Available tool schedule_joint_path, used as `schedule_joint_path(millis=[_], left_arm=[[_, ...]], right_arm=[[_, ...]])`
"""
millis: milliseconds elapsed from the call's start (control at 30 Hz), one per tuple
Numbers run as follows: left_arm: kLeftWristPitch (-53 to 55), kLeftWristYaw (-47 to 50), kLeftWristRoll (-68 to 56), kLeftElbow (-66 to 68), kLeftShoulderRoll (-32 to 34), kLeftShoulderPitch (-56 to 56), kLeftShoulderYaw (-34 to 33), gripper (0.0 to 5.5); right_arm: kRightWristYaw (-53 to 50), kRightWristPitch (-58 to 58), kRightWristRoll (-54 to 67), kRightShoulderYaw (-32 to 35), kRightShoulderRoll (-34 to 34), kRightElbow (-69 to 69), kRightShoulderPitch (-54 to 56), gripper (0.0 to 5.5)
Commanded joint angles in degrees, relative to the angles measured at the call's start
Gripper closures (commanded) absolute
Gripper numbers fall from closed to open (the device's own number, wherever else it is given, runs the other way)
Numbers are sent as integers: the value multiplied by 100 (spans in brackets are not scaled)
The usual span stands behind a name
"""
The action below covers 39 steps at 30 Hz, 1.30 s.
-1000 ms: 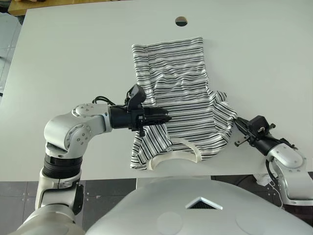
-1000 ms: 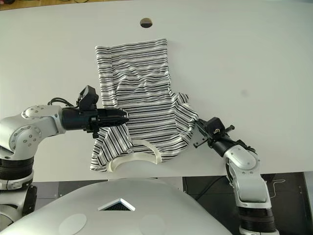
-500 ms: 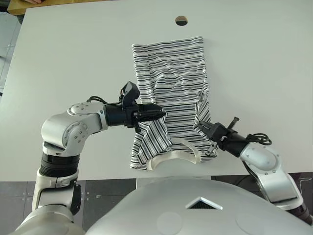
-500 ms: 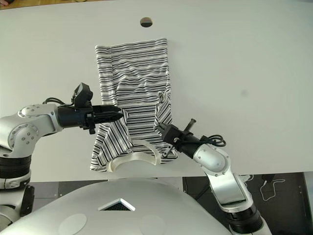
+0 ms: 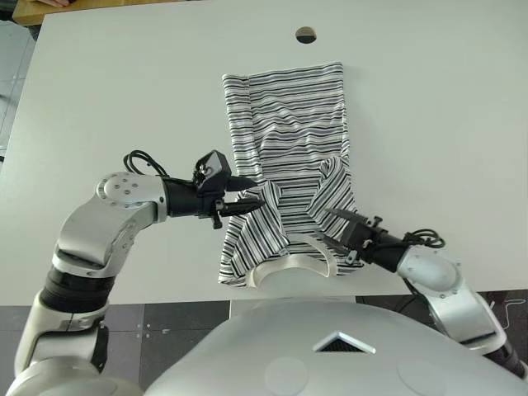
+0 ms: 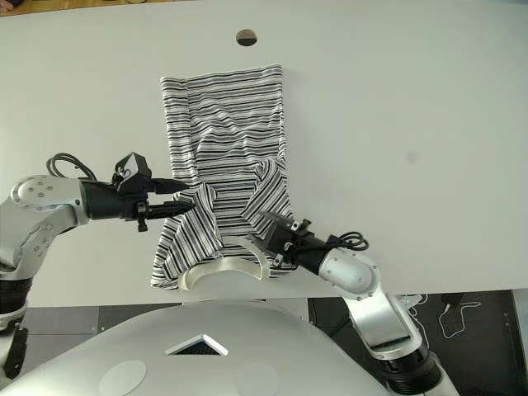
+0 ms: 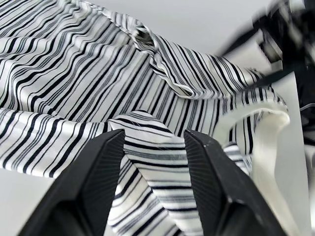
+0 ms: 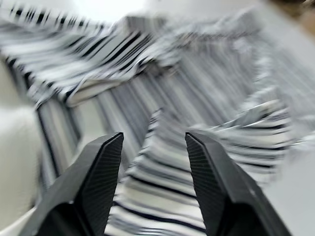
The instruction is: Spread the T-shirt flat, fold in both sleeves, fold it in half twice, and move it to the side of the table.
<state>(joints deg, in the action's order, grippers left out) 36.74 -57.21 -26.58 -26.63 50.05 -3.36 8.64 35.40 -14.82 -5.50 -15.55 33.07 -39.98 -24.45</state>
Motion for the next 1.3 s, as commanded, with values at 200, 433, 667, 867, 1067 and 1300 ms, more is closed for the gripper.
schedule_joint_path(millis=[200,433,667,867,1067,1300], left_arm=[[-2188,-1041,1585,-183,1788,-1185,-328,211],[-2620,-925,2329,-53,1707,-1446,122,211],[-3069,-617,2797,312,1078,-1240,644,211],[-3372,-620,2870,470,822,-1175,897,228],[-3725,-685,2758,537,840,-1207,899,306],[-3955,-814,2675,571,806,-1203,1047,416]], right_arm=[[842,910,-66,1550,1518,372,-749,182],[1352,1170,-563,1150,2061,604,-1554,182],[1025,1590,-769,538,1674,745,-1146,182],[909,1746,-931,137,1480,908,-773,237],[821,1781,-1031,5,1466,1013,-740,332],[716,1757,-1035,-24,1494,1026,-800,459]])
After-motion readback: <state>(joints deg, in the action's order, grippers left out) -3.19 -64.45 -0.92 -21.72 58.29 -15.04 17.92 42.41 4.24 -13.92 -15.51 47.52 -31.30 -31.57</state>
